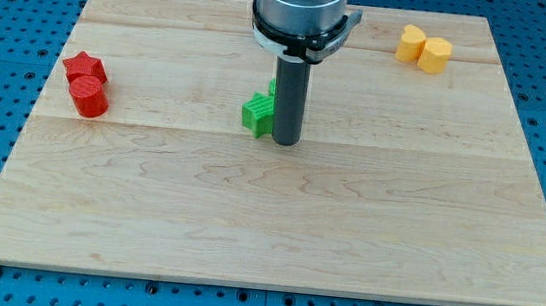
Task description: Point at the yellow hexagon
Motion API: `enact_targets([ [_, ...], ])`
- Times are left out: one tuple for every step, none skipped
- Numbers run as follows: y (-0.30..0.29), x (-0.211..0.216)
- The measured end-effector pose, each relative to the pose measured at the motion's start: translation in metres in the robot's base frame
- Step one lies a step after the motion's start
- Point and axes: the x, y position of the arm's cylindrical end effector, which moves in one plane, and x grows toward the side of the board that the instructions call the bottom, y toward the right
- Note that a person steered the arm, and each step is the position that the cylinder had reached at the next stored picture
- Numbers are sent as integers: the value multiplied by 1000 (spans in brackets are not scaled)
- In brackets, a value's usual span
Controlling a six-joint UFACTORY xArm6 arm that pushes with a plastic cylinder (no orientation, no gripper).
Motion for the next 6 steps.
enact_targets([
  [7, -2],
  [59, 7],
  [145, -28],
  [237, -113],
  [291, -172],
  [257, -211],
])
